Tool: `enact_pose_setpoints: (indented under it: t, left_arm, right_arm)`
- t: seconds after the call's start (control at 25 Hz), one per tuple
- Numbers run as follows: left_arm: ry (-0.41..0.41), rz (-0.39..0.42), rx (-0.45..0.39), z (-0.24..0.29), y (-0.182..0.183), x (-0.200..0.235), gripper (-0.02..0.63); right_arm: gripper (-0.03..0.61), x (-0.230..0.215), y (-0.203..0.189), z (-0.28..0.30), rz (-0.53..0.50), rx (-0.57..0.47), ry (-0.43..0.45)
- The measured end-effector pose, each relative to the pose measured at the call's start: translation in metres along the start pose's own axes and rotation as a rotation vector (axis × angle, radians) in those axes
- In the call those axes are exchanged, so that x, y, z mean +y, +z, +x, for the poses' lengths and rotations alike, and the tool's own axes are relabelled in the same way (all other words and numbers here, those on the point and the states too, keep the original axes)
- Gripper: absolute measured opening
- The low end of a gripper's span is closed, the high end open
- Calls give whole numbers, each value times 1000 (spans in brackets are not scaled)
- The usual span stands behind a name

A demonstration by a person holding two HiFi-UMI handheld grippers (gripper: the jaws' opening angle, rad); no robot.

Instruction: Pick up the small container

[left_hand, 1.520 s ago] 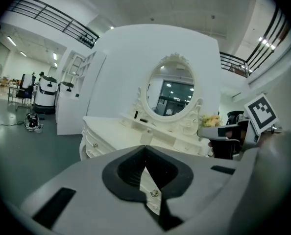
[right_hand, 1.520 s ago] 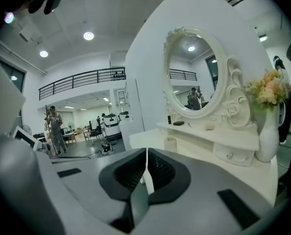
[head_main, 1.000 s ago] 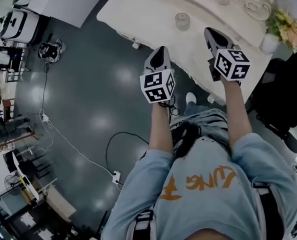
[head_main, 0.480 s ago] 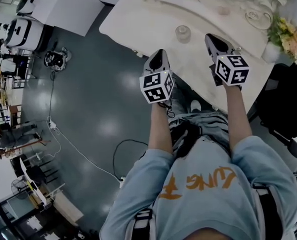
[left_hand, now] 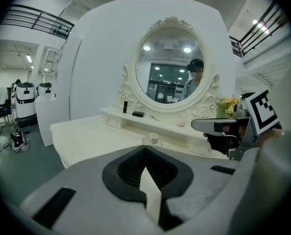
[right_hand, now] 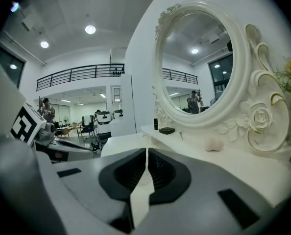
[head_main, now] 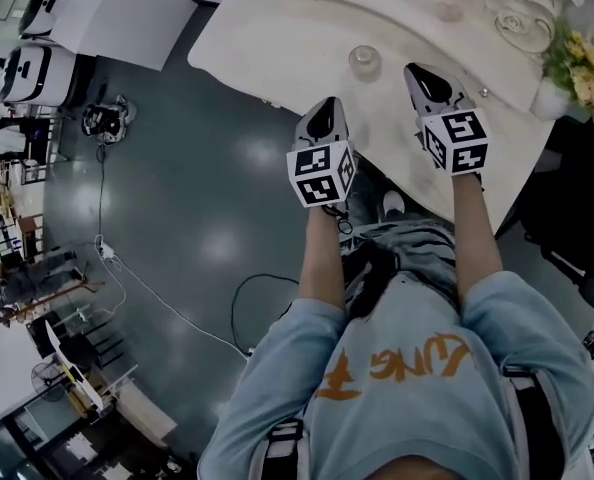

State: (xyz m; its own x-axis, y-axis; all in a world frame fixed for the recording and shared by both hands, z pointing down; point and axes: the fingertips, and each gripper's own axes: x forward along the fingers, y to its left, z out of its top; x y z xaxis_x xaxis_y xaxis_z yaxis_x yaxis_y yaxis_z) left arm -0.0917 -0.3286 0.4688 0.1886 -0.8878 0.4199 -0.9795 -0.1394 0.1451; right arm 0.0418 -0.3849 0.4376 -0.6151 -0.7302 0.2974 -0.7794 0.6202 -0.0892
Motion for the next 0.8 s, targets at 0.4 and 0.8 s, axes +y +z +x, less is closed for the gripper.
enact_pose_setpoints:
  t: [0.4,0.8]
  left_arm:
    - [-1,-38,76,10,-34,17,21]
    - [-14,-49,128,29,-51,50,21]
  right_arm:
    - [31,18,-38,34,47,62,54]
    - [146,33,-65,78,68,111,97]
